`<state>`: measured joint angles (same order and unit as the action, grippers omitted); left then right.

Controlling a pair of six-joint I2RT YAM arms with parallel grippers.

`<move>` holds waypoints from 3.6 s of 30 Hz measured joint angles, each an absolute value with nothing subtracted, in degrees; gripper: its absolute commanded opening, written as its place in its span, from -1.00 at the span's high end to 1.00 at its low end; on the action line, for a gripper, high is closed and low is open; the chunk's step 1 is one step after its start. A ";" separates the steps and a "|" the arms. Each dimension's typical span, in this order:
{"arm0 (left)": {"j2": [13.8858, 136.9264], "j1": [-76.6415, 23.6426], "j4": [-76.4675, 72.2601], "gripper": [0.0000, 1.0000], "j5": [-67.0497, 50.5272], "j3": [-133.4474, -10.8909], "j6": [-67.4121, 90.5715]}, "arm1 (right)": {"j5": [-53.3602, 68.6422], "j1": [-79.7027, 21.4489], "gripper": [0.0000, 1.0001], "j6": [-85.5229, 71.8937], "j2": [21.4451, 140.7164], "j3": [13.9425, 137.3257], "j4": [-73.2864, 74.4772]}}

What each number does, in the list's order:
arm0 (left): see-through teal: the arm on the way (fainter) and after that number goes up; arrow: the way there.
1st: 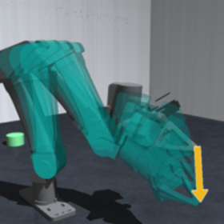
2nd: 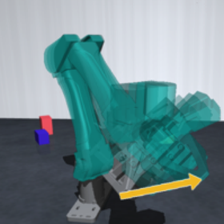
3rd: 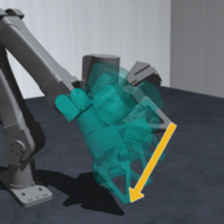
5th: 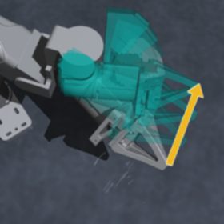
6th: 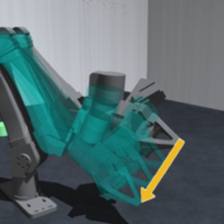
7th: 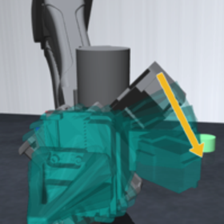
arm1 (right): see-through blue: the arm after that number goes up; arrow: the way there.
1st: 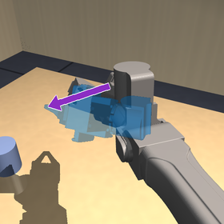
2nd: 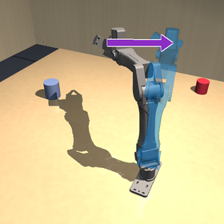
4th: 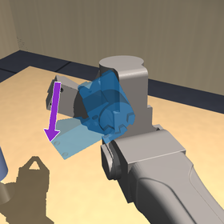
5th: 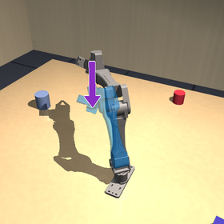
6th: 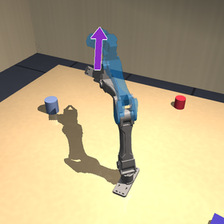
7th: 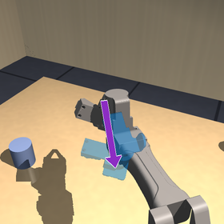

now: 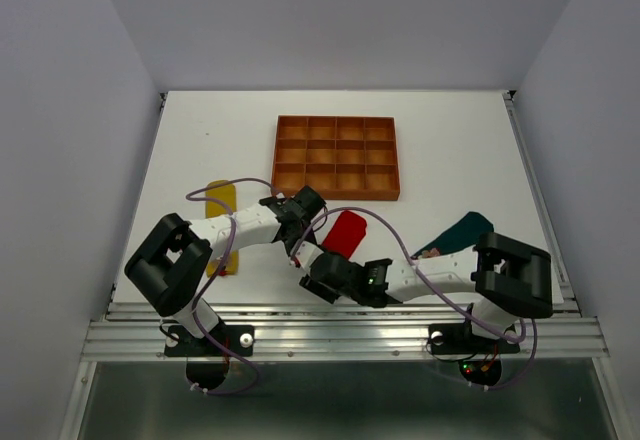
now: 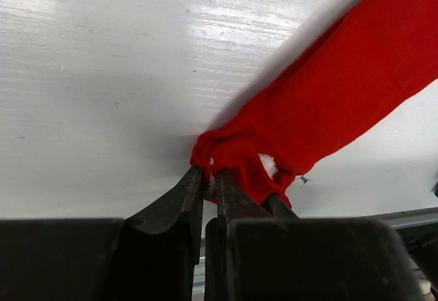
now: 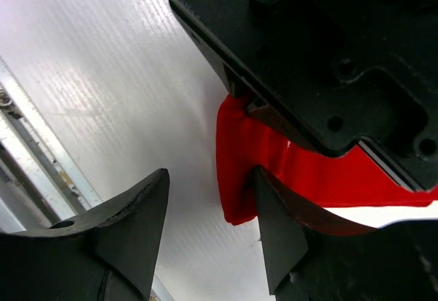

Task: Roll the socks
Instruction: Pick up the sock at the center of the board.

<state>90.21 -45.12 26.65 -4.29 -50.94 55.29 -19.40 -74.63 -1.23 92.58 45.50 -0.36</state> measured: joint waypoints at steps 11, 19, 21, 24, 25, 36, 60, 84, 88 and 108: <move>90.26 -44.23 26.63 1.00 -5.45 -50.94 54.72 | -29.30 -75.92 0.22 -0.78 97.14 48.62 1.21; 90.26 -43.68 26.48 0.50 -5.54 -51.03 54.26 | -34.26 -76.60 0.84 -0.23 99.15 50.22 2.39; 90.17 -43.64 26.52 0.15 -5.45 -51.03 54.26 | -34.33 -76.60 0.88 -0.21 99.15 50.22 2.37; 89.45 -43.40 27.35 0.03 -4.93 -51.03 54.26 | -33.93 -76.58 0.90 -0.69 99.13 50.22 2.35; 88.75 -43.20 27.97 -0.04 -4.84 -51.03 54.35 | -33.41 -76.55 0.90 -1.10 99.04 50.22 2.35; 80.51 -38.96 30.06 -0.06 -4.23 -49.36 54.41 | -18.06 -71.94 0.94 -10.61 95.81 49.69 1.45; 75.18 -34.39 26.63 -0.07 -6.26 -43.13 52.07 | 26.00 -49.69 0.99 -29.95 94.56 41.01 -11.05; 80.09 -37.41 17.52 -0.05 -11.09 -42.35 49.78 | 47.03 -38.59 0.99 -45.76 106.37 38.41 -25.63; 81.21 -37.45 16.16 -0.05 -11.64 -42.11 49.74 | 47.13 -38.59 0.97 -45.10 106.52 39.77 -22.94; 80.05 -37.50 13.50 -0.05 -11.77 -40.05 49.52 | 47.94 -37.91 0.97 -43.68 110.02 49.17 -7.09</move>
